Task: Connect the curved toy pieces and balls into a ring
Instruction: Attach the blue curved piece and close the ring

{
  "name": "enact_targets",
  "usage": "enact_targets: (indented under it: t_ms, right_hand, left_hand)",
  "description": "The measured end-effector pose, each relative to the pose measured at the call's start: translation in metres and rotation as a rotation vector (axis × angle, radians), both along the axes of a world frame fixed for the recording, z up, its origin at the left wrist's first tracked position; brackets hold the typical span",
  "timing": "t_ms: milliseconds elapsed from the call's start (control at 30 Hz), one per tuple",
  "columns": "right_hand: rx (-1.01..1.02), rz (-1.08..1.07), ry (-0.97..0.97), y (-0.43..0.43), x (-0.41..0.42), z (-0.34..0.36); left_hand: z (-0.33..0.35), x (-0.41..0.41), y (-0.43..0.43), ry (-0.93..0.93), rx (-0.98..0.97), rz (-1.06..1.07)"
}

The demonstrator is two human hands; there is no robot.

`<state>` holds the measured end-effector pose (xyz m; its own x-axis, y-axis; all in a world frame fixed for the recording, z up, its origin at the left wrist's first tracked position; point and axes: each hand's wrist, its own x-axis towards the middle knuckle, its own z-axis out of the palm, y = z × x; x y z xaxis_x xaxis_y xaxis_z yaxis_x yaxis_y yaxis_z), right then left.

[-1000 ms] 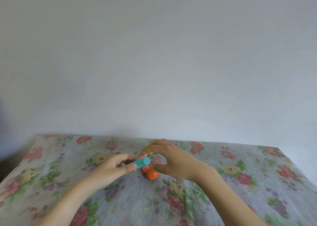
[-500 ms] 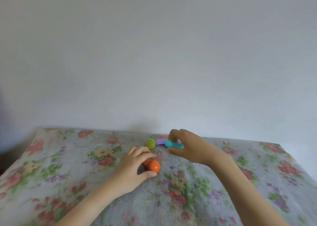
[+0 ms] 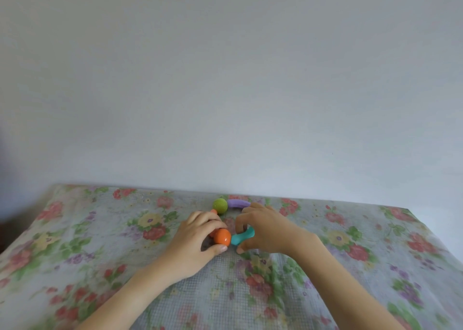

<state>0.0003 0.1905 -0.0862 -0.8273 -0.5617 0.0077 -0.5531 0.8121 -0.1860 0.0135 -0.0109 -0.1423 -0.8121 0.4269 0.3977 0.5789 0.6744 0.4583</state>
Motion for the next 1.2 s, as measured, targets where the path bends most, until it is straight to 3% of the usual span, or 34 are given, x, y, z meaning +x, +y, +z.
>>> enact_targets:
  t_ms: [100, 200, 300, 467, 667, 900, 1200]
  right_hand:
    - [-0.147, -0.029, -0.043, 0.007, -0.002, 0.003]
    - [-0.330, -0.114, 0.066, 0.017, -0.008, 0.001]
    - [-0.286, -0.223, 0.132, 0.023, -0.013, -0.009]
    - [-0.296, -0.310, 0.038, 0.026, -0.015, -0.012]
    - [-0.272, -0.258, -0.143, 0.032, -0.017, -0.004]
    - [-0.261, -0.228, -0.160, 0.028, -0.013, 0.002]
    - [-0.382, -0.228, -0.183, 0.026, -0.014, 0.001]
  left_hand:
    - [0.001, -0.001, -0.001, -0.015, -0.006, -0.009]
    - [0.002, -0.002, -0.003, -0.046, 0.002, -0.027]
    - [0.002, -0.005, -0.006, -0.041, -0.009, -0.025]
    - [0.000, -0.009, -0.007, -0.003, -0.015, 0.035]
    - [0.004, -0.010, -0.006, 0.024, -0.047, 0.090]
    - [0.004, -0.007, 0.006, 0.270, -0.262, 0.077]
    - [0.002, -0.009, 0.005, 0.210, -0.133, 0.124]
